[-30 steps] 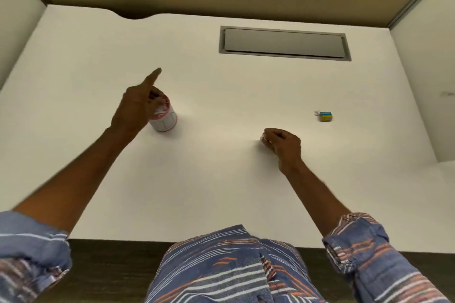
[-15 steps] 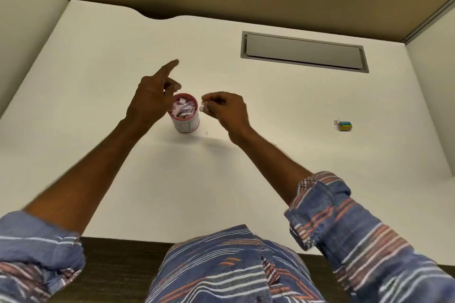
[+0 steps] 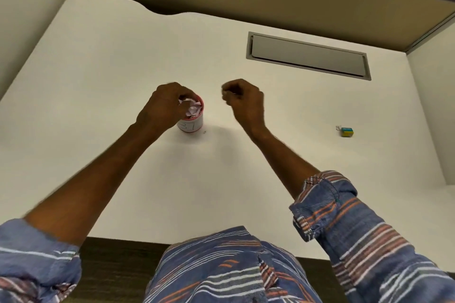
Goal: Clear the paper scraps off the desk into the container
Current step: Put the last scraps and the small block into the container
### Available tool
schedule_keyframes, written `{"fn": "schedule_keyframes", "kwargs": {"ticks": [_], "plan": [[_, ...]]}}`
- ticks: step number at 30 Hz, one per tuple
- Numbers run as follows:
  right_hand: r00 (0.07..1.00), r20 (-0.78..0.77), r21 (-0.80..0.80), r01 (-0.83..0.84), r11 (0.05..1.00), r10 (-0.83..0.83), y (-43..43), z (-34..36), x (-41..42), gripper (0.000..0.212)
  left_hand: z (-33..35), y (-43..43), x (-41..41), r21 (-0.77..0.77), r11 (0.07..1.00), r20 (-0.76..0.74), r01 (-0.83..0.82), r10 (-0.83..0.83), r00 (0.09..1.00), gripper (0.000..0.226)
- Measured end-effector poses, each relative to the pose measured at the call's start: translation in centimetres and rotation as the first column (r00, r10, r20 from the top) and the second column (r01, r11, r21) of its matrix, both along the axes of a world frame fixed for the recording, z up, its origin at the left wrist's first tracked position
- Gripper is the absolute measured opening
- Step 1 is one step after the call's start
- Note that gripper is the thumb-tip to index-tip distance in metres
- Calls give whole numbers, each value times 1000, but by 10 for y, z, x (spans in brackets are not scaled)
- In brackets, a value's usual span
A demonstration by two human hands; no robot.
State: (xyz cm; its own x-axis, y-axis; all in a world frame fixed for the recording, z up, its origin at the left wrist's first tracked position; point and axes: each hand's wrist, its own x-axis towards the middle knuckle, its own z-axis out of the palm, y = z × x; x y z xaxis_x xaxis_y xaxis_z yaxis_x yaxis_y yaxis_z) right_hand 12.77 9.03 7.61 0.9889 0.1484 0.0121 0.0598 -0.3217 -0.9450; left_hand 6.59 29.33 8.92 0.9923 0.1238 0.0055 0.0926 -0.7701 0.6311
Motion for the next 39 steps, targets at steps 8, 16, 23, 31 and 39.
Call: {"fn": "schedule_keyframes", "kwargs": {"ticks": [8,16,23,31,39], "plan": [[962,273,-611,170,773,4,-257,-77,24,30,-22,-7,28,384,894,-268,231,-132,954,27],[978,81,-876,-21,482,191,-375,-107,46,57,-9,-22,27,440,871,-261,218,-108,959,19],[971,212,-826,118,551,110,-319,-143,33,45,16,-35,8,309,951,32,-22,13,999,26],[954,212,-720,5,694,214,-216,-126,-42,31,-87,-108,-33,115,991,69,62,-70,995,35],[925,199,-743,-73,666,324,-209,-113,-81,31,-135,-111,-54,158,985,28,-67,63,998,63]]}}
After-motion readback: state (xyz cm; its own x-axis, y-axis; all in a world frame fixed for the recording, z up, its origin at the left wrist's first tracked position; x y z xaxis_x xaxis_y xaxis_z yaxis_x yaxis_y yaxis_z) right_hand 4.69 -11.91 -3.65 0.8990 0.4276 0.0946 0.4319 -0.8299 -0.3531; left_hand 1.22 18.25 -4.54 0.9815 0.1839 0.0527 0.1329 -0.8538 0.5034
